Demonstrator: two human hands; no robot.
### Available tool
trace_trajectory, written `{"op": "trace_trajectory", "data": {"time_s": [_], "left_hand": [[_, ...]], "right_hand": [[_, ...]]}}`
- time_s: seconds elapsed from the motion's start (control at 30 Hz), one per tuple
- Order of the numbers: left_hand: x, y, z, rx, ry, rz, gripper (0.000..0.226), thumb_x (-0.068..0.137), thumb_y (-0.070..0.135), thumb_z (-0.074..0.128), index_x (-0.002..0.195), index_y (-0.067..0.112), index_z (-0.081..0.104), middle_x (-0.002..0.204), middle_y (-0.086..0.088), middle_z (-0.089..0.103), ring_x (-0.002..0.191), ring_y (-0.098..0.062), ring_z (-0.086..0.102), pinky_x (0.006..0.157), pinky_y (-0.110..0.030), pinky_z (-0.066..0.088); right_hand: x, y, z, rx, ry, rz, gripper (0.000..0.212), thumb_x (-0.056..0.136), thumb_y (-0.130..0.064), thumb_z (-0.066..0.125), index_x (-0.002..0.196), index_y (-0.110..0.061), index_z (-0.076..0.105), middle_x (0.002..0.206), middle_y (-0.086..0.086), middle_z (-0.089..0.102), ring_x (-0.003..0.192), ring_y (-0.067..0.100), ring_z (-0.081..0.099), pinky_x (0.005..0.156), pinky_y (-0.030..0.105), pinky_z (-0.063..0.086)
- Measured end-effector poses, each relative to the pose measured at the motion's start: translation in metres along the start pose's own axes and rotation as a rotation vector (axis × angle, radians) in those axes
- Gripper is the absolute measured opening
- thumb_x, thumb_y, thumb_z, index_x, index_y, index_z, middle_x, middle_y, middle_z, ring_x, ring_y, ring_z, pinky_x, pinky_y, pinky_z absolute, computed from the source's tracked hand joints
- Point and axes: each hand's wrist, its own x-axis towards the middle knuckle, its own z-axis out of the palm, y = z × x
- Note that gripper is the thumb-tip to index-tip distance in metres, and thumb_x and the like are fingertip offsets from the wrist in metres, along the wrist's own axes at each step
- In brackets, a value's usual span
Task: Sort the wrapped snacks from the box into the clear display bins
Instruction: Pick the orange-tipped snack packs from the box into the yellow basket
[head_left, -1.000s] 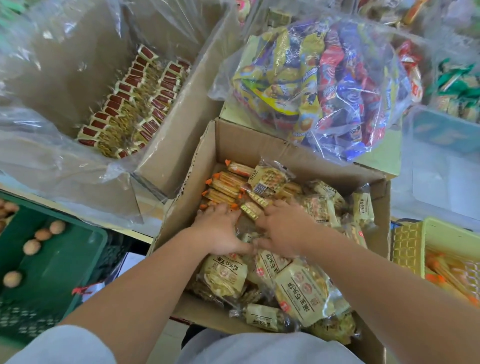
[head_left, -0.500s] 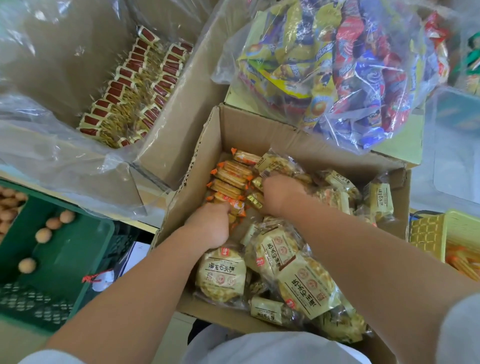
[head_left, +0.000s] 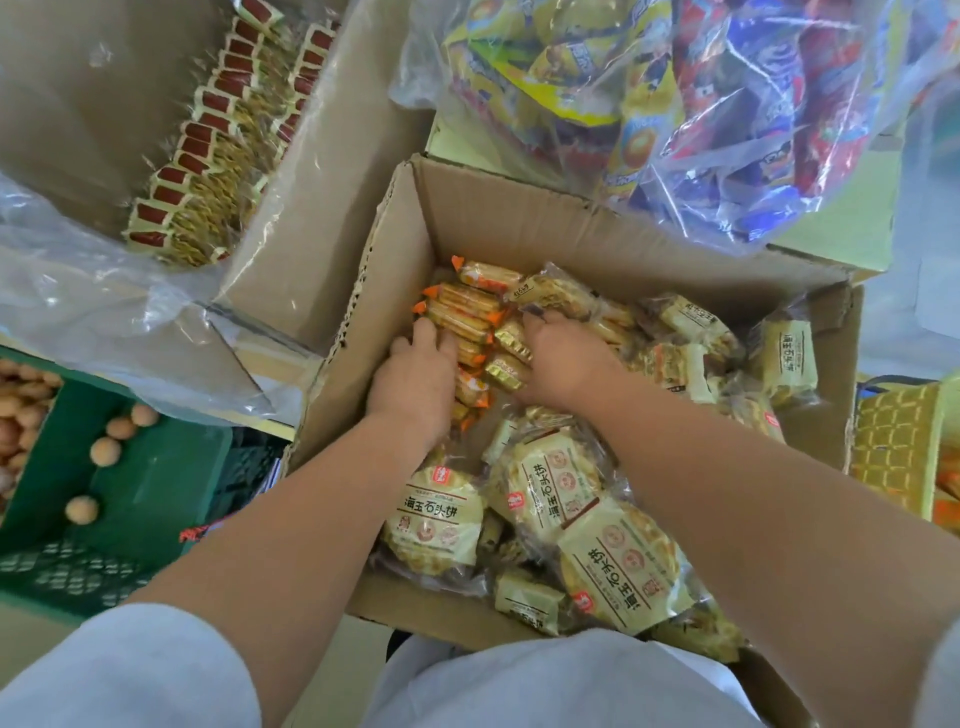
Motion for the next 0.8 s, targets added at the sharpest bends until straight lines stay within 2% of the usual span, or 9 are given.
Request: {"op": "trace_trajectory", "data": {"time_s": [0.07, 0.13, 0.2, 0.33, 0.43, 0.57, 0.67, 0.73, 0.8], "left_hand": [[0.004, 0.001, 0.0, 0.044, 0.082, 0.046, 0.063, 0.084, 0.021, 0.074, 0.139, 0.015, 0.044, 0.14, -0.014, 0.028, 0.12, -0.035, 0.044, 0.094, -0.04, 0.05], [0.009, -0.001, 0.001, 0.067, 0.134, 0.107, 0.065, 0.081, 0.032, 0.077, 0.136, 0.016, 0.047, 0.144, -0.013, 0.026, 0.125, -0.034, 0.039, 0.101, -0.041, 0.044], [0.012, -0.004, 0.0, 0.015, 0.151, 0.151, 0.079, 0.076, 0.042, 0.081, 0.14, 0.017, 0.043, 0.153, -0.013, 0.023, 0.135, -0.035, 0.032, 0.109, -0.044, 0.038], [0.021, -0.006, -0.001, -0.07, 0.117, 0.214, 0.113, 0.07, 0.046, 0.085, 0.158, 0.016, 0.021, 0.165, -0.013, 0.015, 0.153, -0.035, 0.014, 0.124, -0.049, 0.017], [0.031, -0.007, -0.002, -0.048, 0.08, 0.225, 0.127, 0.068, 0.05, 0.084, 0.162, 0.012, 0.009, 0.17, -0.012, 0.007, 0.156, -0.033, 0.006, 0.126, -0.048, 0.007], [0.04, -0.007, -0.001, -0.023, 0.045, 0.224, 0.138, 0.065, 0.057, 0.085, 0.162, 0.009, 0.0, 0.171, -0.011, -0.008, 0.158, -0.031, -0.003, 0.126, -0.045, 0.003], [0.044, -0.006, -0.002, -0.018, 0.051, 0.233, 0.144, 0.063, 0.054, 0.088, 0.162, 0.01, -0.007, 0.17, -0.01, -0.018, 0.158, -0.032, -0.006, 0.126, -0.045, 0.002], [0.046, -0.006, -0.003, 0.004, 0.042, 0.239, 0.146, 0.063, 0.054, 0.089, 0.162, 0.012, -0.011, 0.17, -0.01, -0.017, 0.157, -0.033, -0.003, 0.127, -0.045, 0.005], [0.048, -0.004, -0.005, 0.039, 0.046, 0.235, 0.147, 0.06, 0.056, 0.088, 0.162, 0.012, -0.008, 0.171, -0.01, -0.006, 0.155, -0.035, 0.007, 0.126, -0.045, 0.012]], "right_hand": [[0.001, 0.002, 0.0, 0.01, 0.002, -0.008, 0.101, 0.062, -0.058, 0.086, 0.141, -0.012, 0.044, 0.131, 0.012, 0.052, 0.118, 0.034, 0.055, 0.095, 0.043, 0.051], [0.001, 0.002, 0.002, 0.009, -0.005, -0.024, 0.092, 0.063, -0.059, 0.085, 0.136, -0.013, 0.051, 0.125, 0.011, 0.05, 0.116, 0.033, 0.055, 0.094, 0.043, 0.05], [0.002, 0.003, 0.004, 0.024, -0.01, -0.032, 0.088, 0.065, -0.058, 0.084, 0.136, -0.015, 0.053, 0.123, 0.009, 0.048, 0.116, 0.033, 0.053, 0.094, 0.043, 0.049], [0.003, 0.005, 0.004, 0.08, 0.007, -0.022, 0.098, 0.068, -0.055, 0.085, 0.147, -0.018, 0.04, 0.135, 0.007, 0.05, 0.124, 0.031, 0.054, 0.096, 0.041, 0.047], [0.004, 0.007, 0.003, 0.102, 0.008, -0.007, 0.087, 0.072, -0.051, 0.081, 0.141, -0.018, 0.039, 0.137, 0.009, 0.055, 0.121, 0.032, 0.057, 0.094, 0.042, 0.049], [0.003, 0.007, 0.001, 0.093, 0.013, 0.005, 0.085, 0.075, -0.051, 0.079, 0.141, -0.017, 0.039, 0.139, 0.01, 0.053, 0.123, 0.033, 0.056, 0.097, 0.044, 0.05], [0.005, 0.008, 0.003, 0.057, 0.019, 0.002, 0.077, 0.077, -0.052, 0.078, 0.137, -0.015, 0.047, 0.136, 0.01, 0.053, 0.123, 0.032, 0.054, 0.097, 0.044, 0.05], [0.005, 0.008, 0.004, 0.043, 0.032, 0.001, 0.072, 0.077, -0.054, 0.077, 0.133, -0.016, 0.051, 0.131, 0.009, 0.054, 0.119, 0.032, 0.055, 0.092, 0.043, 0.051], [0.006, 0.009, 0.004, 0.045, 0.04, 0.008, 0.07, 0.074, -0.057, 0.079, 0.128, -0.021, 0.053, 0.124, 0.006, 0.059, 0.113, 0.031, 0.059, 0.083, 0.04, 0.049]]}}
